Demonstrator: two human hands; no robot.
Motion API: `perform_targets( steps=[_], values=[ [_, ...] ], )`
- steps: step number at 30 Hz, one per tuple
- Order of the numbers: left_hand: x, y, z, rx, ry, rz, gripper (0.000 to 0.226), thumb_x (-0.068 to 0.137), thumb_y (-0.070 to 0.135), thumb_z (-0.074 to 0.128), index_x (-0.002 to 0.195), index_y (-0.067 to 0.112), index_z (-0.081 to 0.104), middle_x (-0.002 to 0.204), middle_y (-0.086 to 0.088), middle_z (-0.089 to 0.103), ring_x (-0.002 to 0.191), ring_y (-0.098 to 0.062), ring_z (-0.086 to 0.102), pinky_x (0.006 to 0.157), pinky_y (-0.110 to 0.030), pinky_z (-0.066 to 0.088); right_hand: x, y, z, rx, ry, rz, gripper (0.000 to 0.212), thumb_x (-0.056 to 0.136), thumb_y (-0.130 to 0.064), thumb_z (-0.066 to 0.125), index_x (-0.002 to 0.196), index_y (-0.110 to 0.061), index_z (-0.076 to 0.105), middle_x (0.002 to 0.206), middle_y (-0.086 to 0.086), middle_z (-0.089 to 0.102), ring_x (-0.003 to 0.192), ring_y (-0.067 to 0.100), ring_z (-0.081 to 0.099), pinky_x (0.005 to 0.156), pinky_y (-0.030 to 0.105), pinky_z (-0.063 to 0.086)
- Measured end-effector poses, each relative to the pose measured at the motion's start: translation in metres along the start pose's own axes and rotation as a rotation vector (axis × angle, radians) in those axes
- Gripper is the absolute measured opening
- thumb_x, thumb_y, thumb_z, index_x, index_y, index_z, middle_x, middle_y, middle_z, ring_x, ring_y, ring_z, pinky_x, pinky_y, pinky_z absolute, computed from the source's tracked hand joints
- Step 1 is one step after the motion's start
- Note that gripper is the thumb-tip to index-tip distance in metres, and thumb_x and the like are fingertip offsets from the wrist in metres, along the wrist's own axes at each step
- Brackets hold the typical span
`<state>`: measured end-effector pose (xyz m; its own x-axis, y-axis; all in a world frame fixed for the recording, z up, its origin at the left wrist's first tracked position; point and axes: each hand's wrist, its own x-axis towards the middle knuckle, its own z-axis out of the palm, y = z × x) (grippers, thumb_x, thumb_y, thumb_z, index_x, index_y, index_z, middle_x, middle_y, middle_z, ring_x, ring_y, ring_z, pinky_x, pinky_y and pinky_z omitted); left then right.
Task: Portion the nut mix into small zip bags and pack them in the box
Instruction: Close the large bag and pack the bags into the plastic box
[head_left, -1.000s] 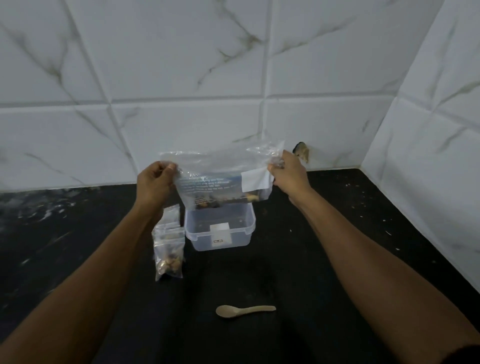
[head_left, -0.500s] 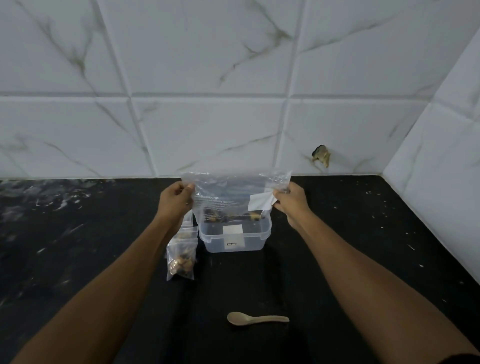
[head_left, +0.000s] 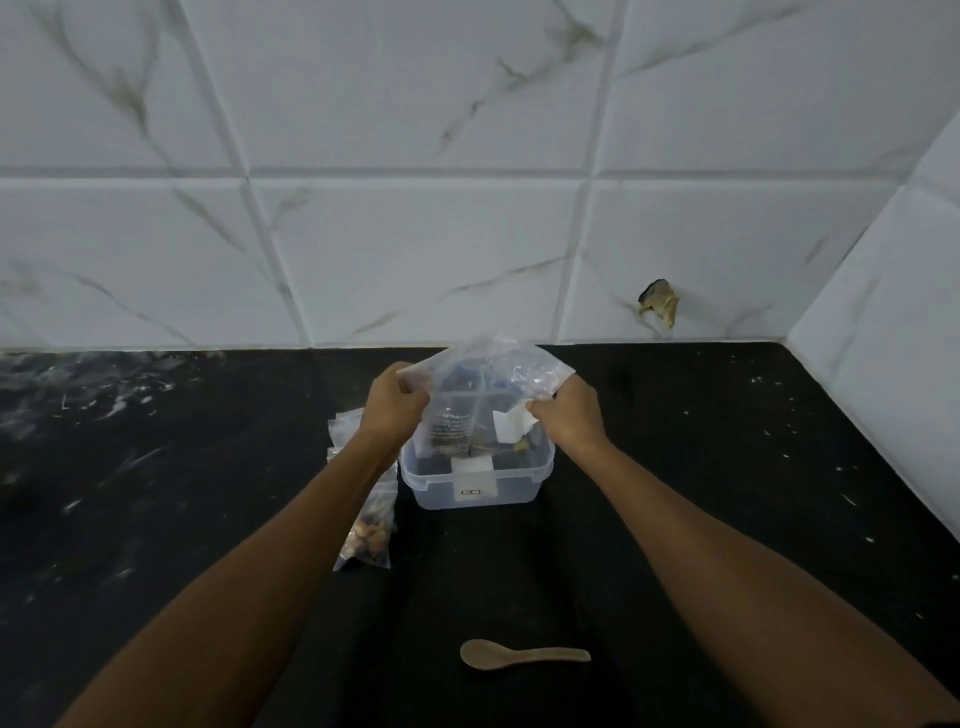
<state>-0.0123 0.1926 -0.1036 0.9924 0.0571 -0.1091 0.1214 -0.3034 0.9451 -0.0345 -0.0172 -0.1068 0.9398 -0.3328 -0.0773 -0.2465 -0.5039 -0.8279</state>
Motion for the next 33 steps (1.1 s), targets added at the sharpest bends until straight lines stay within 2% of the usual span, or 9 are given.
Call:
perform_targets(
  steps=[3, 7, 11, 15, 18, 22, 26, 30, 33],
  values=[
    [0.001, 0.0, -0.008, 0.139, 0.097, 0.081, 0.014, 0.094, 0.007, 0.059, 0.106, 0.013, 0.061, 0.091, -0.003, 0.064, 0.08, -0.016, 0.062, 0.066, -0.025, 0.052, 0.005, 0.007, 0.0, 0.049, 0.108, -0.033, 0.036, 0.084, -0.004, 0.068, 0.119, -0.006, 0.06, 0.11, 0.006, 0.066, 0.092, 0.013, 0.061, 0.067, 0.017, 0.046],
    [0.009, -0.012, -0.021, 0.166, 0.175, 0.12, 0.007, 0.097, 0.013, 0.056, 0.102, 0.011, 0.061, 0.087, -0.001, 0.063, 0.072, -0.01, 0.057, 0.057, -0.018, 0.04, 0.009, 0.011, -0.004, 0.103, 0.041, -0.042, 0.04, 0.082, 0.0, 0.068, 0.12, -0.01, 0.061, 0.103, -0.003, 0.063, 0.094, 0.013, 0.062, 0.066, 0.014, 0.046],
    [0.017, -0.028, -0.022, 0.188, 0.11, 0.029, 0.014, 0.097, 0.018, 0.057, 0.108, 0.012, 0.059, 0.096, -0.004, 0.064, 0.085, -0.017, 0.061, 0.067, -0.027, 0.049, 0.016, 0.018, -0.006, 0.216, -0.124, 0.142, 0.038, 0.083, -0.003, 0.069, 0.118, -0.015, 0.062, 0.108, -0.002, 0.066, 0.102, 0.017, 0.063, 0.088, 0.033, 0.051],
    [0.019, -0.03, -0.03, 0.126, 0.064, 0.018, 0.043, 0.091, 0.011, 0.065, 0.13, 0.017, 0.048, 0.113, -0.004, 0.06, 0.096, -0.017, 0.061, 0.078, -0.029, 0.052, 0.02, 0.014, -0.015, 0.314, -0.219, 0.198, 0.03, 0.087, 0.0, 0.064, 0.11, -0.019, 0.06, 0.1, -0.005, 0.063, 0.089, 0.008, 0.059, 0.077, 0.026, 0.048],
    [0.02, -0.024, -0.037, 0.097, 0.0, 0.123, 0.063, 0.089, 0.008, 0.067, 0.142, 0.025, 0.038, 0.104, -0.002, 0.059, 0.09, -0.015, 0.06, 0.073, -0.024, 0.051, 0.025, 0.01, -0.013, 0.322, -0.114, 0.108, 0.033, 0.086, 0.0, 0.063, 0.109, -0.023, 0.06, 0.1, -0.006, 0.065, 0.096, 0.013, 0.063, 0.086, 0.034, 0.054],
    [0.024, -0.02, -0.037, 0.31, -0.084, 0.167, 0.029, 0.093, 0.014, 0.061, 0.122, 0.018, 0.061, 0.108, -0.003, 0.066, 0.089, -0.013, 0.064, 0.072, -0.024, 0.052, 0.022, 0.009, 0.0, 0.196, -0.039, 0.117, 0.016, 0.092, -0.009, 0.057, 0.101, -0.02, 0.063, 0.099, 0.002, 0.068, 0.091, 0.018, 0.064, 0.082, 0.035, 0.053],
    [0.027, -0.021, -0.032, 0.482, -0.06, 0.131, 0.019, 0.095, 0.014, 0.057, 0.11, 0.013, 0.068, 0.101, -0.007, 0.07, 0.085, -0.017, 0.065, 0.068, -0.023, 0.048, 0.025, 0.006, 0.001, 0.307, -0.201, 0.327, 0.017, 0.094, -0.009, 0.052, 0.105, -0.016, 0.063, 0.102, 0.005, 0.067, 0.089, 0.016, 0.062, 0.081, 0.031, 0.051],
    [0.03, -0.018, -0.033, 0.602, -0.117, 0.161, 0.03, 0.09, 0.021, 0.063, 0.118, 0.012, 0.064, 0.12, -0.009, 0.061, 0.106, -0.024, 0.059, 0.085, -0.032, 0.047, 0.032, 0.001, -0.01, 0.314, -0.243, 0.292, 0.059, 0.088, -0.002, 0.057, 0.14, -0.022, 0.038, 0.131, 0.004, 0.054, 0.108, 0.017, 0.05, 0.088, 0.033, 0.042],
    [0.032, -0.013, -0.033, 0.769, -0.157, 0.281, 0.056, 0.087, 0.031, 0.066, 0.139, 0.018, 0.05, 0.139, -0.007, 0.047, 0.124, -0.025, 0.049, 0.098, -0.037, 0.045, 0.029, -0.001, -0.011, 0.136, -0.029, 0.072, 0.084, 0.084, 0.001, 0.062, 0.151, -0.025, 0.019, 0.144, 0.006, 0.042, 0.121, 0.02, 0.047, 0.091, 0.028, 0.042]
  ],
)
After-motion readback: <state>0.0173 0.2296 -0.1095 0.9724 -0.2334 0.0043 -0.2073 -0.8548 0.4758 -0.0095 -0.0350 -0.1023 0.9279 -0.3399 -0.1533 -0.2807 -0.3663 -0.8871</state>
